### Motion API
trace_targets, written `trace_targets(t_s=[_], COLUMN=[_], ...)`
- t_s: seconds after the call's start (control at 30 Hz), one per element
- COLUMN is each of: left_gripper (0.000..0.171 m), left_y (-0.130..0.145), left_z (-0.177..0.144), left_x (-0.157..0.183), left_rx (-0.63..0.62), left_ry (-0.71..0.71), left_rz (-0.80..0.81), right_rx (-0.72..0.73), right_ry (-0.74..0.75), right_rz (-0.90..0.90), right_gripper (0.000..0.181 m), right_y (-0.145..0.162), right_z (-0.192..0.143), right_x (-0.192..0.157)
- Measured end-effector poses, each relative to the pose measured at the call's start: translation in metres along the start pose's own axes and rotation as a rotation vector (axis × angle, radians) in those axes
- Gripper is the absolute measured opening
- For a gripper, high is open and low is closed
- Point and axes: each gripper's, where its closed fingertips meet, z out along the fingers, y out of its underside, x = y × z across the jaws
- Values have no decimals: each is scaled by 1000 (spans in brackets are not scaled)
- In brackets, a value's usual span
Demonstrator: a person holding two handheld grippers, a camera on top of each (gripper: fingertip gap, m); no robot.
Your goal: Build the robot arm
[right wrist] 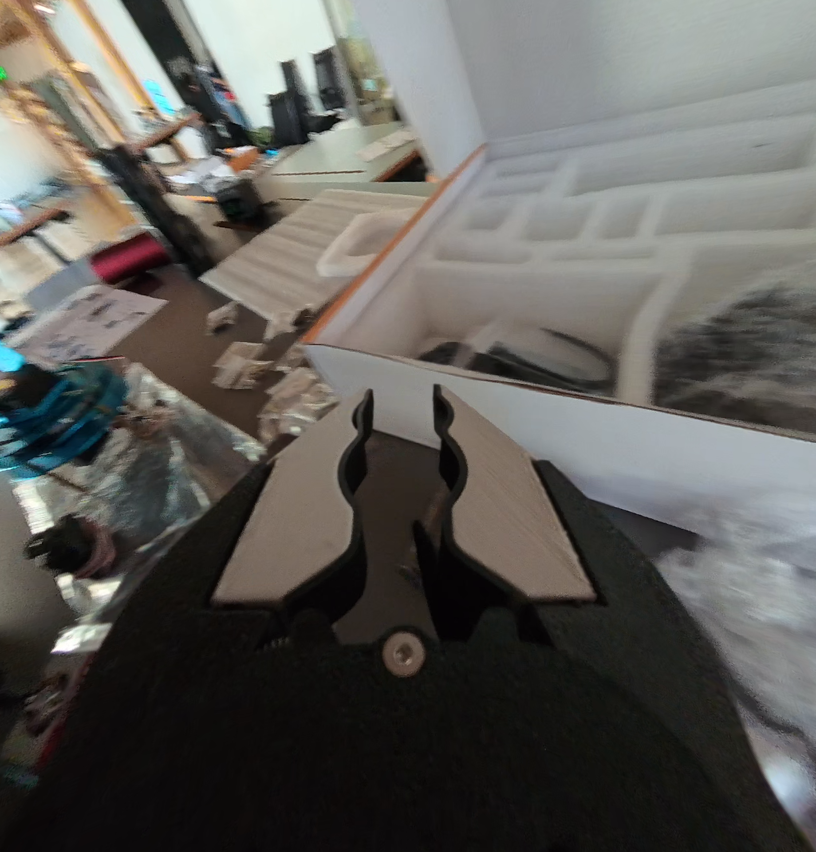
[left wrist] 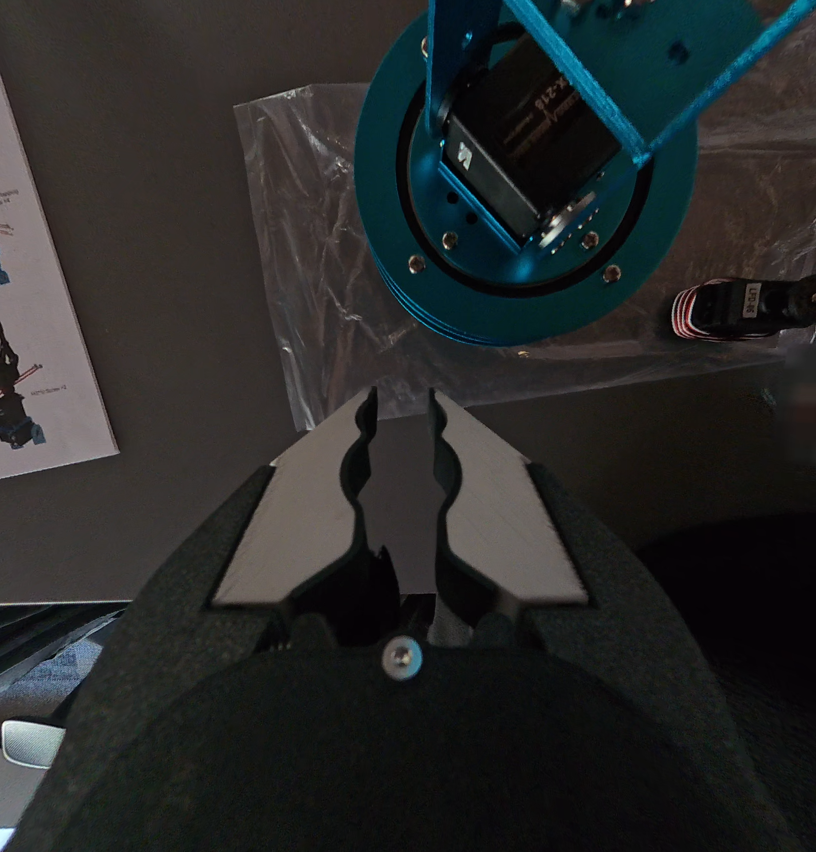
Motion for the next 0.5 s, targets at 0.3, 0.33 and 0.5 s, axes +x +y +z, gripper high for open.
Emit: trace_targets(t_s=[0.3, 0.33, 0.5], left_gripper=[21, 21, 21], left_y=[-5, -5, -2], left_z=[1, 1, -3], left_x=[0, 0, -2], left_rx=[39, 42, 64], left_ry=[25, 26, 27], left_rz=[20, 19, -4], right_rx=[67, 34, -85], right_ry=[509, 499, 431], right_rz=[49, 48, 28], right_gripper=[68, 67, 12], right_y=[-59, -56, -45], right_z=[-76, -67, -28], right_x=[170, 174, 152])
